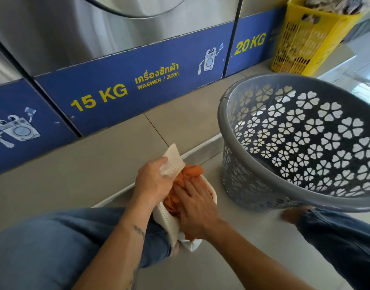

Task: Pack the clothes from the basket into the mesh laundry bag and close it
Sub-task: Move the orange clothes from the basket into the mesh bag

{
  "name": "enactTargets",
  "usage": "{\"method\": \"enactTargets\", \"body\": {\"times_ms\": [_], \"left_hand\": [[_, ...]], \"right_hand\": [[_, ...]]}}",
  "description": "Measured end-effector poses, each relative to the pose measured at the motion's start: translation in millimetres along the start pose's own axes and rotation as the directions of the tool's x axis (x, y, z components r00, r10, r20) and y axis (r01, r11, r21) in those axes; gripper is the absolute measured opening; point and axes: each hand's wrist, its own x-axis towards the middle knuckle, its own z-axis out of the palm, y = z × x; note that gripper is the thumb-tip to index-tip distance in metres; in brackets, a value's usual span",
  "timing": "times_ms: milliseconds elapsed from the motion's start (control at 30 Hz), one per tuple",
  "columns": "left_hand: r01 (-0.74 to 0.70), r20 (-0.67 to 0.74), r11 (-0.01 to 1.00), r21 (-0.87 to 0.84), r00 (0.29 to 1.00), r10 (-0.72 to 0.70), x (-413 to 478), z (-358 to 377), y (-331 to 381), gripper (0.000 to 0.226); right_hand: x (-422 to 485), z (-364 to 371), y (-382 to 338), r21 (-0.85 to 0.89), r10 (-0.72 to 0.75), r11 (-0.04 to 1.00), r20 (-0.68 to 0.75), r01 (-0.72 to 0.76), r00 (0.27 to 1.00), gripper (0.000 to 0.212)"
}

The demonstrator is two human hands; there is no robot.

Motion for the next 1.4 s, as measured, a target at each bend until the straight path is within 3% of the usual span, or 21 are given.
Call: {"method": "enactTargets", "body": {"times_ms": [133,367,433,700,833,900,1033,1200,1300,1400], "left_hand": [[0.002,0.008,0.994,-0.109,1.0,-0.001,4.0,-5.3,-1.3,0.045],[-0.011,0.035,0.975,-0.223,0.999,0.019,12.0,-6.3,-0.4,0.039],[0.008,0.037,0.971,-0.239,0.999,0.001,12.5,-5.3,0.8,0.039],[0.017,-0.029,0.991,-0.132,0.999,-0.021,-4.8,-7.4,0.5,0.042],[0.023,0.002,0.998,-0.059,1.0,-0.023,-10.3,-3.1,2.8,0.056],[0.007,0.002,0.998,0.059,1.0,-0.007,-14.9,0.5,3.9,0.069],[-0.039,0.046,0.987,0.156,0.998,0.032,-24.3,6.0,-0.1,0.065],[-0.009,0.104,0.997,0.082,0.995,0.001,-23.4,-5.2,-0.6,0.071],[0.021,0.119,0.999,0.043,0.993,-0.026,-21.1,-13.9,0.0,0.07],[0.059,0.119,0.998,-0.004,0.991,-0.058,-19.2,-17.5,2.5,0.071]], "right_hand": [[24.4,12.8,11.3,-0.014,-0.051,0.998,0.159,0.054,0.986,0.081],[73.6,-5.8,49.8,0.128,0.207,0.958,0.313,-0.258,0.927,0.099],[71.2,-10.2,51.0,0.165,0.216,0.949,0.282,-0.269,0.935,0.104],[8.1,-32.7,41.1,0.301,0.182,0.934,0.06,-0.191,0.981,0.077],[-38.3,-39.3,29.1,0.266,0.297,0.926,-0.071,-0.269,0.952,0.049],[-56.0,-32.8,23.7,0.272,0.307,0.918,-0.022,-0.29,0.951,0.039],[-60.6,-16.5,11.3,0.284,0.186,0.944,-0.025,-0.171,0.982,0.041],[-40.2,-9.3,-2.7,0.037,0.023,0.999,0.03,-0.024,0.999,0.066],[-21.9,-12.9,-7.4,-0.225,-0.05,0.974,-0.052,0.037,0.997,0.054],[0.0,-14.6,-7.0,-0.274,-0.011,0.962,-0.09,-0.014,0.996,0.04]]}}
